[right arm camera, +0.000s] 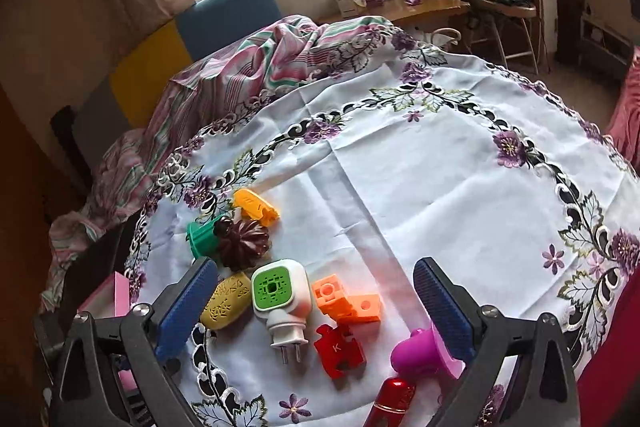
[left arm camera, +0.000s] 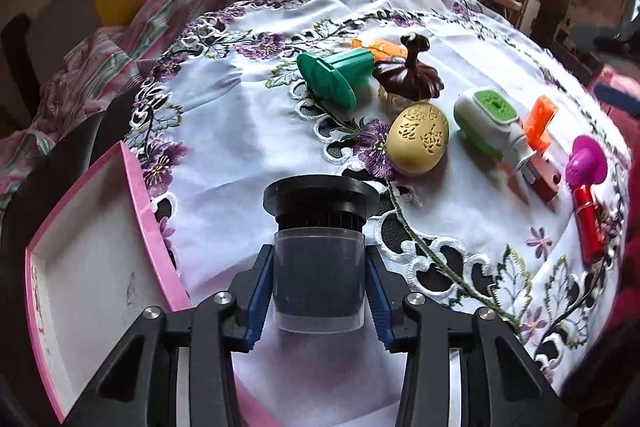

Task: Organize rigid objects
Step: 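Reach to the clear cup with black lid and grasp it with left tool, then place the cup in the pink tray with left tool while right tool grasps the green-white plug device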

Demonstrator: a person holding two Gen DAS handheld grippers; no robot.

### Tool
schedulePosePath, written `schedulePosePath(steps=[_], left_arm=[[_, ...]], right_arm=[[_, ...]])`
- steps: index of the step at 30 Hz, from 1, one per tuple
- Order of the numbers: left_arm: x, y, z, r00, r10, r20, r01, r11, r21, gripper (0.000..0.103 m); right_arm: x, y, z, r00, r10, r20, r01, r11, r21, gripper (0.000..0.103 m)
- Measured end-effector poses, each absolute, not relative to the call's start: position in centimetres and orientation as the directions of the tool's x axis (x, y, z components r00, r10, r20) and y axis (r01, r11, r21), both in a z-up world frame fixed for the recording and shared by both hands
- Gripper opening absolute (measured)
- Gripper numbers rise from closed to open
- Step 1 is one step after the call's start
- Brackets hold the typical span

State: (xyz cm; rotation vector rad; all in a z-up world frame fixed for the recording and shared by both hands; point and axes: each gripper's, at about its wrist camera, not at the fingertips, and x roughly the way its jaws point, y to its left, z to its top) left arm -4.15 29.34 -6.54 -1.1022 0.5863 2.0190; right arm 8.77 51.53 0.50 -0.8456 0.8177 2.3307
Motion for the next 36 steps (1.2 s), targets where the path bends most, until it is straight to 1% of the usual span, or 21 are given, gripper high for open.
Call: schedulePosePath(steps=[4,11,13,15,19,22,25,26,27,29,33,36], left_arm=[[-3.0,27.9,-5.0,-0.371,0.439,-0.818,-0.765,-0.644,0.001,0.044],[-0.9,25.0,-3.2,-0.358,0.501,-0.788,-0.740,-0.667,-0.088,0.044],[-0.6,23.9,-2.6,-0.365,0.510,-0.779,-0.730,-0.676,-0.101,0.044],[-0.5,23.0,-2.3,-0.370,0.514,-0.774,-0.723,-0.682,-0.107,0.044],[-0.9,20.9,-1.8,-0.394,0.510,-0.764,-0.693,-0.711,-0.117,0.044],[-1.8,19.1,-1.7,-0.407,0.504,-0.762,-0.657,-0.741,-0.139,0.044],[-3.0,16.9,-1.7,-0.431,0.482,-0.763,-0.614,-0.776,-0.143,0.044],[-3.4,16.2,-1.8,-0.441,0.473,-0.762,-0.598,-0.789,-0.144,0.044],[-4.0,15.4,-1.8,-0.449,0.464,-0.764,-0.580,-0.801,-0.146,0.044],[-5.3,13.9,-2.0,-0.459,0.443,-0.770,-0.535,-0.830,-0.159,0.044],[-7.3,11.5,-2.8,-0.477,0.399,-0.783,-0.457,-0.874,-0.167,0.044],[-8.4,10.5,-3.3,-0.498,0.360,-0.789,-0.420,-0.896,-0.143,0.044]], right_arm=[[8.6,51.8,0.3,-0.662,0.252,-0.706,-0.644,-0.674,0.364,0.095],[6.3,49.4,-0.8,-0.630,0.164,-0.759,-0.565,-0.768,0.303,0.094],[5.3,48.4,-1.4,-0.601,0.142,-0.786,-0.536,-0.802,0.264,0.094],[4.4,47.3,-1.8,-0.570,0.134,-0.811,-0.504,-0.836,0.216,0.090],[2.0,46.2,-2.4,-0.500,0.176,-0.848,-0.468,-0.879,0.093,0.087],[0.2,46.6,-3.5,-0.449,0.204,-0.870,-0.456,-0.890,0.027,0.082],[-0.8,47.6,-4.9,-0.401,0.209,-0.892,-0.465,-0.885,0.001,0.081],[-1.0,47.9,-5.3,-0.388,0.207,-0.898,-0.466,-0.885,-0.003,0.078],[-1.2,48.1,-5.7,-0.373,0.203,-0.905,-0.467,-0.884,-0.006,0.067],[-1.3,48.3,-6.4,-0.351,0.176,-0.920,-0.470,-0.883,0.010,0.053],[-1.2,48.3,-6.7,-0.345,0.179,-0.921,-0.472,-0.882,0.005,0.053],[-1.1,48.4,-6.7,-0.346,0.172,-0.922,-0.473,-0.881,0.013,0.053]])
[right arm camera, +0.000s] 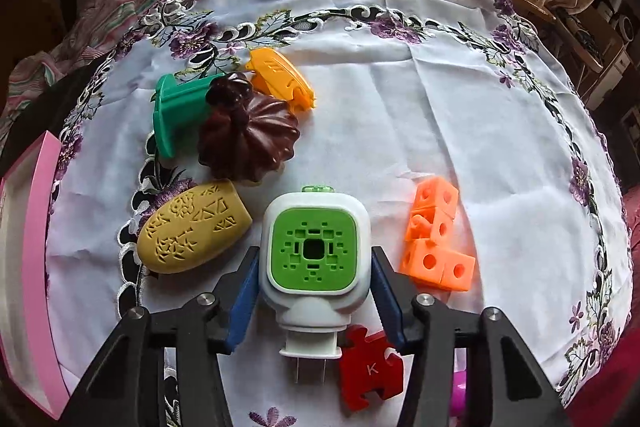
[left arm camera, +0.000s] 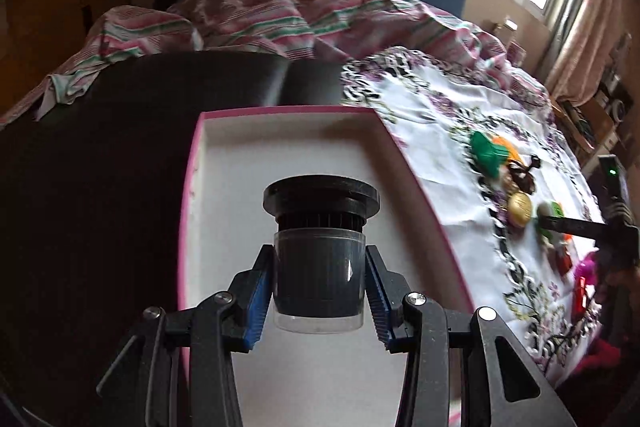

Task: Organize rigid objects
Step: 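Place the cup in the pink tray with left tool while right tool grasps the green-white plug device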

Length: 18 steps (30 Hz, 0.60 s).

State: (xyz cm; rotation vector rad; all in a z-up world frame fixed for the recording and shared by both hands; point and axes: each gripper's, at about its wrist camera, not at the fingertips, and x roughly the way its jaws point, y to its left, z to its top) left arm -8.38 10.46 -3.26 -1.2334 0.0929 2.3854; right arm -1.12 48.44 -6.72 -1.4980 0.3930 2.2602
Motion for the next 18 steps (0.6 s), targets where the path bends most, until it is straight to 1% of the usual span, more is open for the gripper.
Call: schedulePosePath(steps=[8,13,18], left_arm=[[-13.6,9.8,-4.0,-0.505,0.293,-0.812,-0.369,-0.923,-0.104,0.044],[-16.4,10.9,-4.6,-0.518,0.239,-0.821,-0.358,-0.933,-0.046,0.044],[-18.1,11.8,-5.4,-0.528,0.209,-0.823,-0.351,-0.936,-0.013,0.044]], right_arm=[[-1.4,48.1,-7.5,-0.321,0.150,-0.935,-0.468,-0.884,0.019,0.052],[-1.4,47.8,-7.7,-0.323,0.153,-0.934,-0.468,-0.883,0.017,0.052],[-1.5,47.8,-7.7,-0.317,0.171,-0.933,-0.458,-0.889,-0.007,0.052]])
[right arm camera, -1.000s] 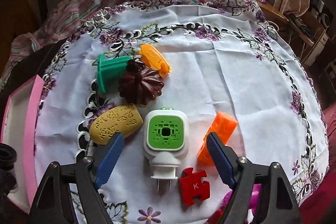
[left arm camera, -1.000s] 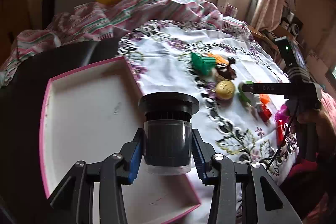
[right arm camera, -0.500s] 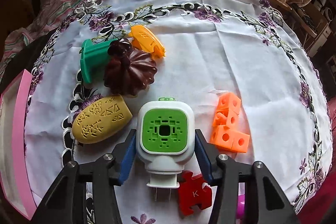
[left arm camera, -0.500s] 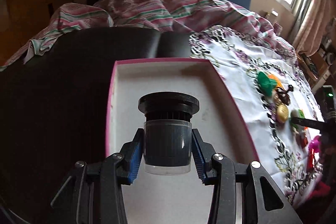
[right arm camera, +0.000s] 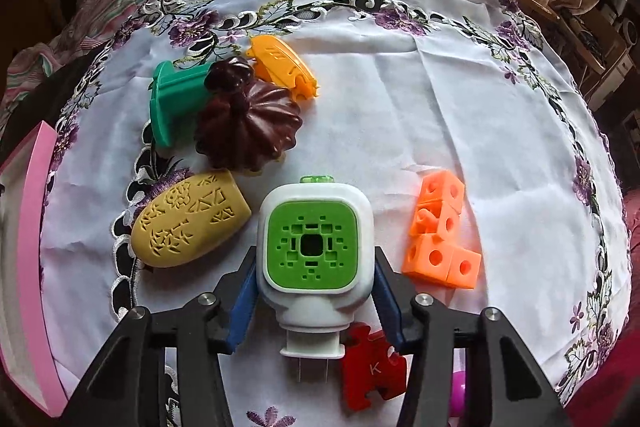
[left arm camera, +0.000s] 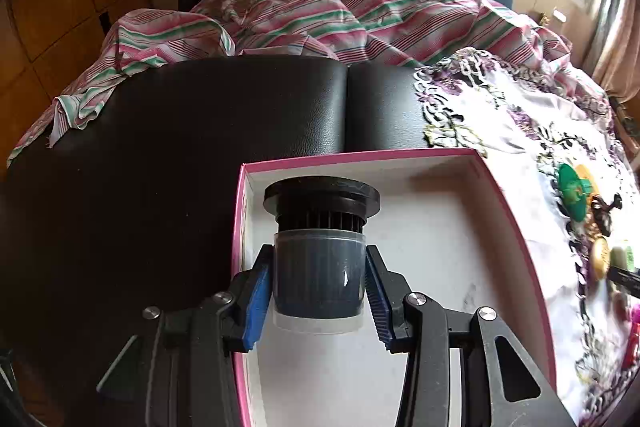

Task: Organize rigid objects
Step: 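Place the cup in the pink tray with left tool while right tool grasps the green-white plug device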

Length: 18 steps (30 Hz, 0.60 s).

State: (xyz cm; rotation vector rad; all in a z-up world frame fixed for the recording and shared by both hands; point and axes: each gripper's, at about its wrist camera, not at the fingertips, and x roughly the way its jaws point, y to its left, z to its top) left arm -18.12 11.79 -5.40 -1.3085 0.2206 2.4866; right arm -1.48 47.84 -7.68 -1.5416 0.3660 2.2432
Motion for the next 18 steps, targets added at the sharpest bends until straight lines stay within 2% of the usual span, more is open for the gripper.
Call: schedulePosePath(steps=[6,10,18], left_arm=[[-18.5,12.0,-6.1,-0.539,0.177,-0.823,-0.340,-0.940,0.020,0.046],[-17.6,11.2,-5.4,-0.560,0.179,-0.809,-0.327,-0.945,0.018,0.060],[-11.5,9.3,-2.9,-0.623,0.189,-0.759,-0.293,-0.956,0.003,0.062]], right_arm=[[-1.5,47.5,-7.5,-0.313,0.189,-0.931,-0.444,-0.895,-0.033,0.052],[-1.6,47.5,-7.5,-0.312,0.197,-0.930,-0.441,-0.897,-0.042,0.052],[-1.7,47.2,-7.4,-0.310,0.208,-0.928,-0.434,-0.899,-0.057,0.052]])
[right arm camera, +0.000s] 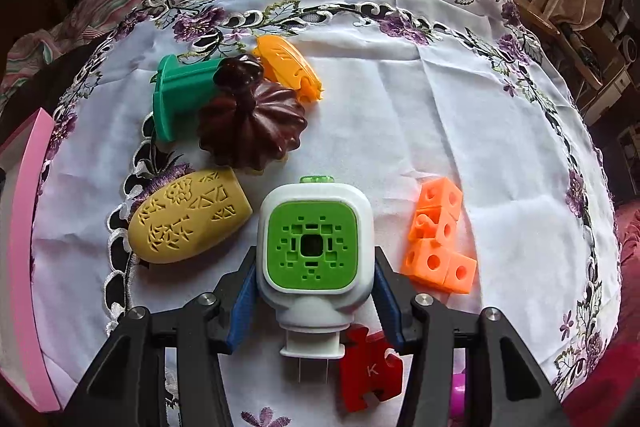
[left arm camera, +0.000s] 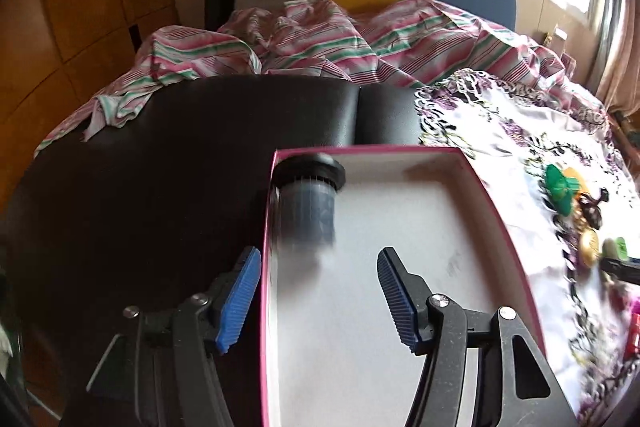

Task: Organize rigid objects
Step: 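Place the cup in the pink tray with left tool while right tool grasps the green-white plug device, then carry the green-white plug device into the pink tray and open right tool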

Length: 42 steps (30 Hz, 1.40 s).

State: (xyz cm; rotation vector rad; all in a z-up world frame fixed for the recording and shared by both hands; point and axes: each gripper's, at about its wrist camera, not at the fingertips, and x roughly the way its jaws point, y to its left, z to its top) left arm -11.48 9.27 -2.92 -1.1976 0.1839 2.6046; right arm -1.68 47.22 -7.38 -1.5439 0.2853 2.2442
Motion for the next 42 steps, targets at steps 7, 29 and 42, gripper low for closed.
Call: schedulePosePath(steps=[7,29,42], left_arm=[[-5.6,9.8,-1.7,-0.641,0.202,-0.740,-0.310,-0.951,0.009,0.062],[-2.2,8.2,-0.5,-0.657,0.190,-0.729,-0.290,-0.957,0.012,0.062],[-2.2,7.2,-1.7,-0.640,0.165,-0.751,-0.262,-0.965,0.011,0.062]], right_arm=[[-1.8,46.8,-7.4,-0.309,0.227,-0.924,-0.419,-0.904,-0.082,0.052],[-1.3,45.8,-6.1,-0.359,0.204,-0.911,-0.391,-0.919,-0.052,0.052],[-1.4,44.0,-5.6,-0.394,0.131,-0.910,-0.311,-0.951,-0.002,0.052]])
